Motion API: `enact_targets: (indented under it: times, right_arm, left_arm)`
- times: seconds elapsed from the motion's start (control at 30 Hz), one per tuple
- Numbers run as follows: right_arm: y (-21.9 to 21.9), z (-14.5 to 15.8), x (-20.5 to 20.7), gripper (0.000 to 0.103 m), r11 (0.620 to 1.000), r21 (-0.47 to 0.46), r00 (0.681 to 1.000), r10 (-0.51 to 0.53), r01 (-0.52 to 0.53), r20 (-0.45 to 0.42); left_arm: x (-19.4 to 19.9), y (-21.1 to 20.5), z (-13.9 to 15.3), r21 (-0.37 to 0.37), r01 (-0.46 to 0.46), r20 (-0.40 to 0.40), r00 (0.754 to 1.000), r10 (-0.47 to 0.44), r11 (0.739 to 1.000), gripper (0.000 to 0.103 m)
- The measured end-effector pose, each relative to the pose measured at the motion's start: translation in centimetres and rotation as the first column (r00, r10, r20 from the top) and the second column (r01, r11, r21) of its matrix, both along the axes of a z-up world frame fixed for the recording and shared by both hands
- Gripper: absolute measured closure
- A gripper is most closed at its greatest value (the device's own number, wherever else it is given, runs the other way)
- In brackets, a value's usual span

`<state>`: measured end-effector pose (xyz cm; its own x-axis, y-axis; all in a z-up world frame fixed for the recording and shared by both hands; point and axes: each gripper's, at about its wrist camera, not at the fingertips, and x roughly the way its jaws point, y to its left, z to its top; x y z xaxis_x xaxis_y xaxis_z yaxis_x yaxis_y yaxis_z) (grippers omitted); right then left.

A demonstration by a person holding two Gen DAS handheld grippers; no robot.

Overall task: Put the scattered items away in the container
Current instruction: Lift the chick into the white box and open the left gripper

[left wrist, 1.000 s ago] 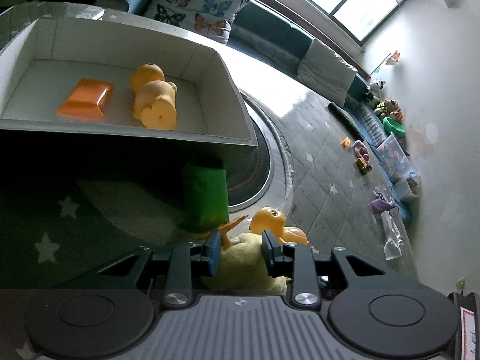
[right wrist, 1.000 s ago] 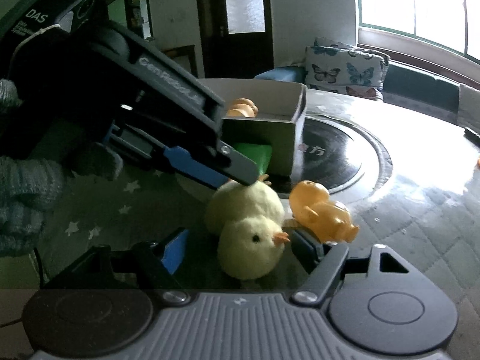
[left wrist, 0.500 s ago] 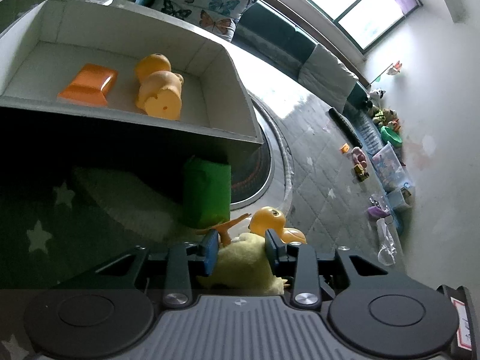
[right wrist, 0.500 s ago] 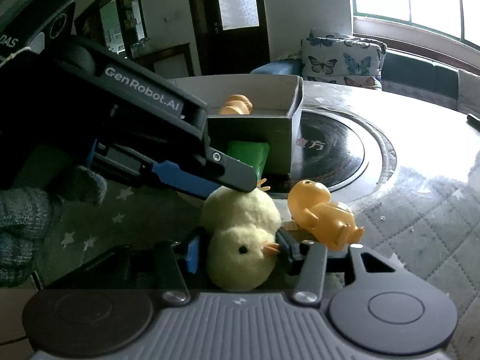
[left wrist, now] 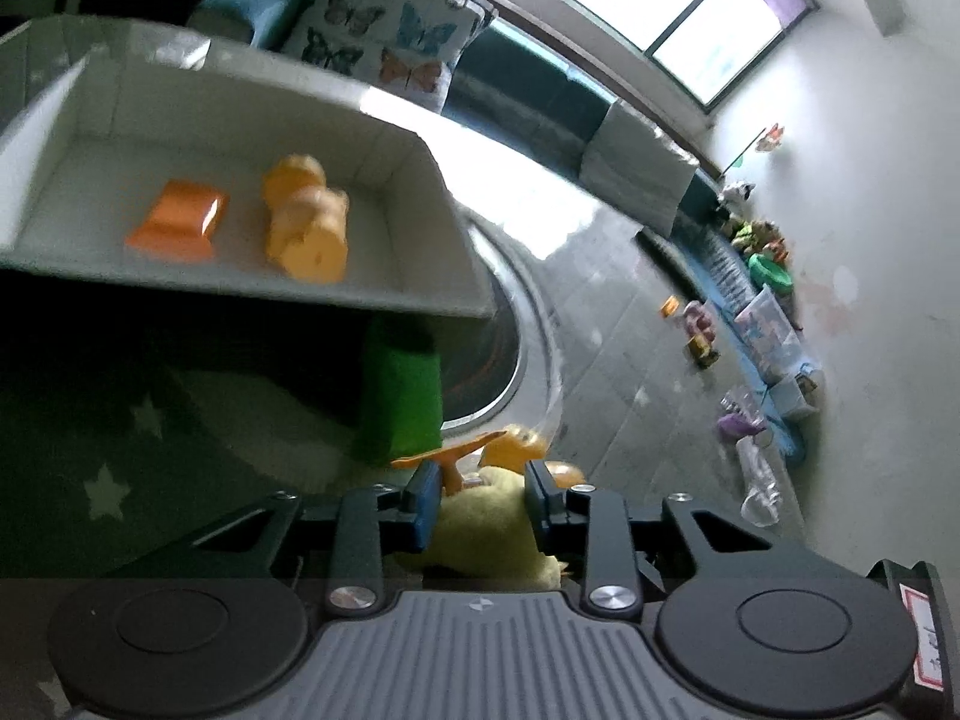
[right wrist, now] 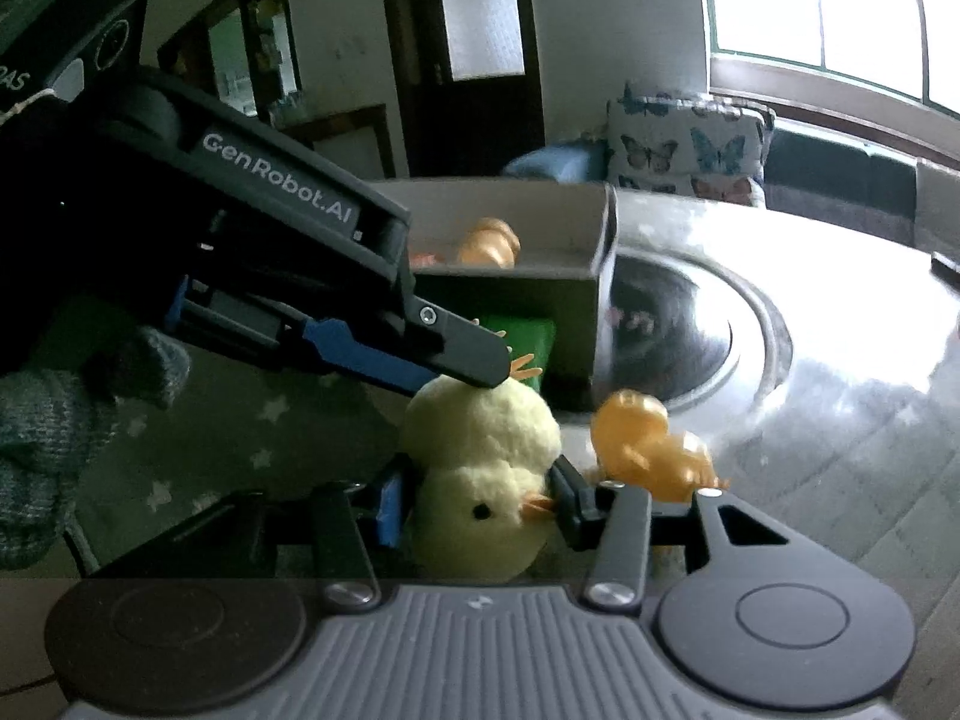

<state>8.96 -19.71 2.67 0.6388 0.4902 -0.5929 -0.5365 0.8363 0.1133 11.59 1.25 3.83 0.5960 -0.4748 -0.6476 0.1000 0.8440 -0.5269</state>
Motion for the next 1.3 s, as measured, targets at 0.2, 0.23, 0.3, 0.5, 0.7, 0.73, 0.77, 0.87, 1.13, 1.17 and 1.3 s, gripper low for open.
enact_targets:
  times: [0.2,0.23,0.3,0.5,0.7,0.73,0.77,0.87,1.13,1.17,1.3]
  right_arm:
    - [0.9,2.8,1.9,0.055,1.000,0.030,0.996,-0.012,0.010,0.085]
    - [1.2,3.2,2.5,0.055,0.999,0.035,0.995,-0.017,0.014,0.096]
    - [1.9,3.9,3.9,0.055,0.999,0.047,0.993,-0.027,0.021,0.113]
    - [4.0,4.3,8.8,0.055,0.996,0.070,0.991,-0.057,0.049,0.118]
    - [5.6,2.9,12.7,0.056,0.993,0.069,0.991,-0.102,0.096,0.088]
    - [5.7,2.6,13.2,0.056,0.992,0.065,0.990,-0.109,0.104,0.084]
    - [5.8,2.3,13.5,0.056,0.992,0.060,0.990,-0.113,0.108,0.081]
    - [5.9,1.9,13.9,0.056,0.993,0.045,0.990,-0.115,0.112,0.078]
    - [6.3,0.7,14.8,0.054,0.993,0.005,0.990,-0.122,0.122,0.070]
    - [6.3,0.5,15.0,0.053,0.992,-0.001,0.990,-0.123,0.123,0.069]
    - [5.9,1.0,14.4,0.047,0.993,0.002,0.989,-0.117,0.117,0.089]
  left_arm:
    - [1.4,0.8,3.3,0.010,-0.019,0.111,0.994,0.017,1.000,0.070]
    - [1.9,0.9,3.8,0.015,-0.026,0.126,0.992,0.024,1.000,0.070]
    - [3.1,1.2,4.6,0.027,-0.040,0.151,0.988,0.035,0.999,0.070]
    - [7.5,2.5,5.3,0.055,-0.064,0.176,0.983,0.053,0.996,0.072]
    - [11.6,3.6,3.9,0.036,-0.051,0.151,0.988,0.046,0.998,0.072]
    - [12.1,3.7,3.5,0.029,-0.049,0.146,0.988,0.044,0.998,0.072]
    - [12.6,3.8,3.2,0.022,-0.046,0.140,0.989,0.043,0.999,0.072]
    - [13.6,3.9,2.1,0.010,-0.038,0.127,0.991,0.036,0.999,0.072]
    - [13.7,4.0,0.8,0.012,-0.040,0.112,0.993,0.038,0.999,0.072]
    - [13.5,4.1,1.0,0.015,-0.042,0.116,0.992,0.040,0.999,0.072]
    - [12.9,4.1,1.6,0.023,-0.047,0.135,0.990,0.043,0.999,0.072]
